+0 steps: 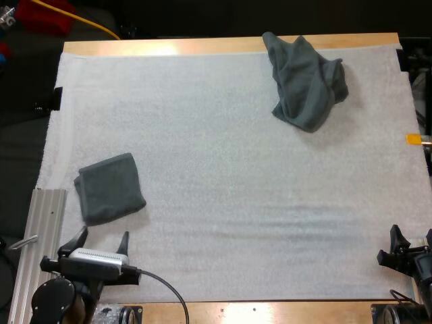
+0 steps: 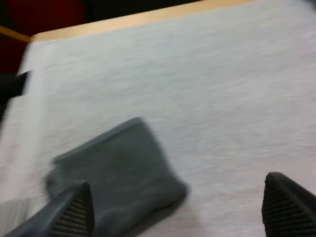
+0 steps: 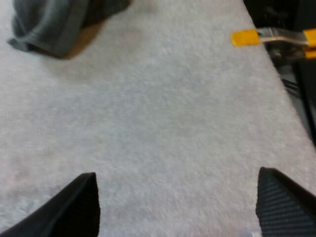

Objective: Pick towel from pile, fold and stack

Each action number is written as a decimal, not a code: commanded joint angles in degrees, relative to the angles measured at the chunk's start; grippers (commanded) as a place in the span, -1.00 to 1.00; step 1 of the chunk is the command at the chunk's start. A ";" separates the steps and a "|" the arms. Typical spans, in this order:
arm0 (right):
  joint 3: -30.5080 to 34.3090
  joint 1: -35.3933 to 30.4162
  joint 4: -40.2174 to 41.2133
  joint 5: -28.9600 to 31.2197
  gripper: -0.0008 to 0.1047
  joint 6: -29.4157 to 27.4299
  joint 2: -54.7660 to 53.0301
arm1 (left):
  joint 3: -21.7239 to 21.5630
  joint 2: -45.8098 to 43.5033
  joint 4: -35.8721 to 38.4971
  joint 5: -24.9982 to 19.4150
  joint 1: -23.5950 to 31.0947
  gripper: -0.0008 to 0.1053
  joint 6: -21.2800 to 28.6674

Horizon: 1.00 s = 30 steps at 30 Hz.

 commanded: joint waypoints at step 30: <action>-10.35 -0.17 -8.72 -20.35 0.23 10.82 12.83 | -10.65 10.81 -12.48 21.45 -3.59 0.29 -4.95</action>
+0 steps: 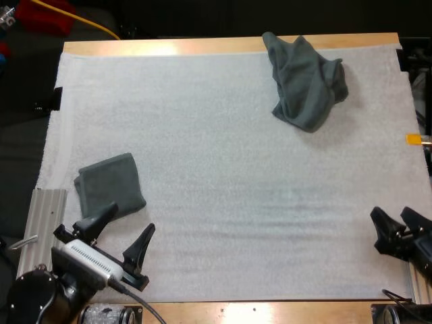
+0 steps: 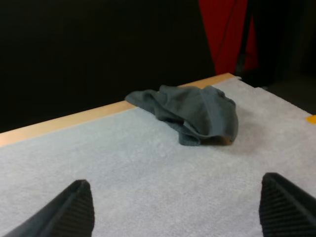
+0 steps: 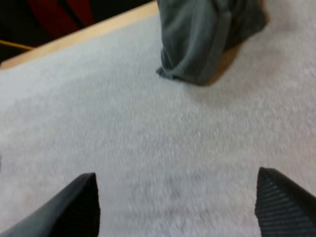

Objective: Pick towel from pile, fold and stack

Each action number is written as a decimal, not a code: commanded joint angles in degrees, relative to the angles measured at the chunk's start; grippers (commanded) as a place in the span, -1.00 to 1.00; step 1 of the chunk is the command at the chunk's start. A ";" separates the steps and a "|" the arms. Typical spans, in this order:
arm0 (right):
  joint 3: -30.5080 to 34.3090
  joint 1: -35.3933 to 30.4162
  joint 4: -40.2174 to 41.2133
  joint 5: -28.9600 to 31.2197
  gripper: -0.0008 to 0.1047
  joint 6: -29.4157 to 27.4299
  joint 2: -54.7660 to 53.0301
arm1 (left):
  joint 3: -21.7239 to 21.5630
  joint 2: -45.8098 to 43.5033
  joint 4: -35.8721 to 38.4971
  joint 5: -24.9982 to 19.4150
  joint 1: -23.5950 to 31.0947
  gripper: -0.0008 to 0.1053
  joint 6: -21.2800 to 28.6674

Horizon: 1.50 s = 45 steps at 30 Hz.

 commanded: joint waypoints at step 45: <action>-11.74 5.60 -36.60 -2.16 0.23 27.04 59.08 | -13.76 31.70 -2.20 -5.55 -17.27 0.29 -0.51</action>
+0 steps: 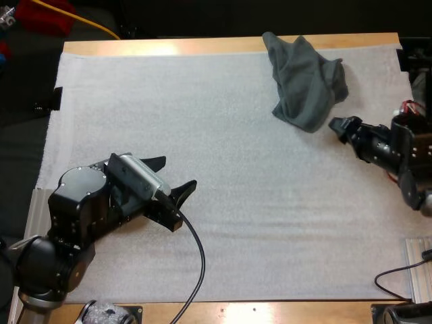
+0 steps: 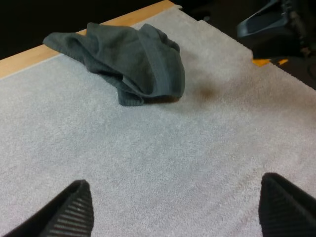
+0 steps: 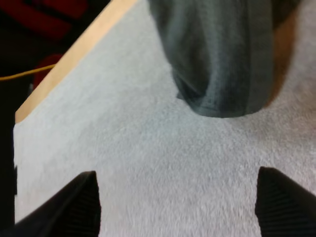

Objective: Pick towel from pile, fold and stack

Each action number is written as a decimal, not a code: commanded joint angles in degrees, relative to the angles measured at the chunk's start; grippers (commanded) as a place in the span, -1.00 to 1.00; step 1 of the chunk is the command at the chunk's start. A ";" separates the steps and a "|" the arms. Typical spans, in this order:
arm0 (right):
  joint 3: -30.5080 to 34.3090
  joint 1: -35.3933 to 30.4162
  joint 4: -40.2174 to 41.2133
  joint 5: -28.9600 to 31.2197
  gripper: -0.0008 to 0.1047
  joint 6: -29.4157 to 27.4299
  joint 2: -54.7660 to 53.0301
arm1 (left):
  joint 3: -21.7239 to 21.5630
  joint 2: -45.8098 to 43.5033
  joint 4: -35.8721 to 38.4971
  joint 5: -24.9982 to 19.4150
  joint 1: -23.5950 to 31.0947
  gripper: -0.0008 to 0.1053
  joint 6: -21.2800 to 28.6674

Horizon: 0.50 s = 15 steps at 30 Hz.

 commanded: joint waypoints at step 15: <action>-0.68 0.16 -14.25 0.48 0.23 7.32 15.59 | -0.42 -0.09 2.75 -0.34 -0.39 0.29 -0.51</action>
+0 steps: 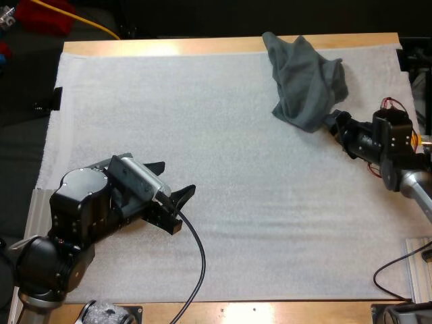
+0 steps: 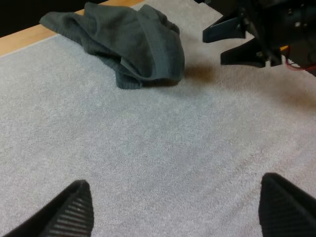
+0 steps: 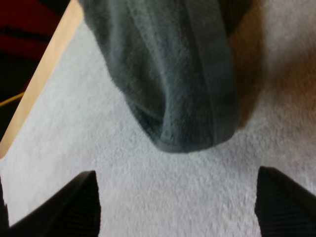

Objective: Pick towel from pile, fold and stack

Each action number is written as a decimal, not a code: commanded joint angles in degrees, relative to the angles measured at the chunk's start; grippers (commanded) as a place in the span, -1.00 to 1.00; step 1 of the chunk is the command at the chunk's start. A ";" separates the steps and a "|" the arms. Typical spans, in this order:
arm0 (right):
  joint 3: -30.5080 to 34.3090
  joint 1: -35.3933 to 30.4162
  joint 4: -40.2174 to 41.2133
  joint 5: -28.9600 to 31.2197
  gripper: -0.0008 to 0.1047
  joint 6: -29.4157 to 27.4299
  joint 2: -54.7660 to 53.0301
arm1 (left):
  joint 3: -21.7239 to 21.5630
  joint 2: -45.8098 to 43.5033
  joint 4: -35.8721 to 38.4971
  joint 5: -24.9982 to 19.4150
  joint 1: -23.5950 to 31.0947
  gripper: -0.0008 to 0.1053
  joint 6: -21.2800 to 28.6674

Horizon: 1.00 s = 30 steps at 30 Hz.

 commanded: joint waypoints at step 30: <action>-10.53 3.03 -7.77 -0.83 -0.58 2.92 17.89 | -0.42 -0.09 -0.05 -0.22 -0.39 0.29 -0.51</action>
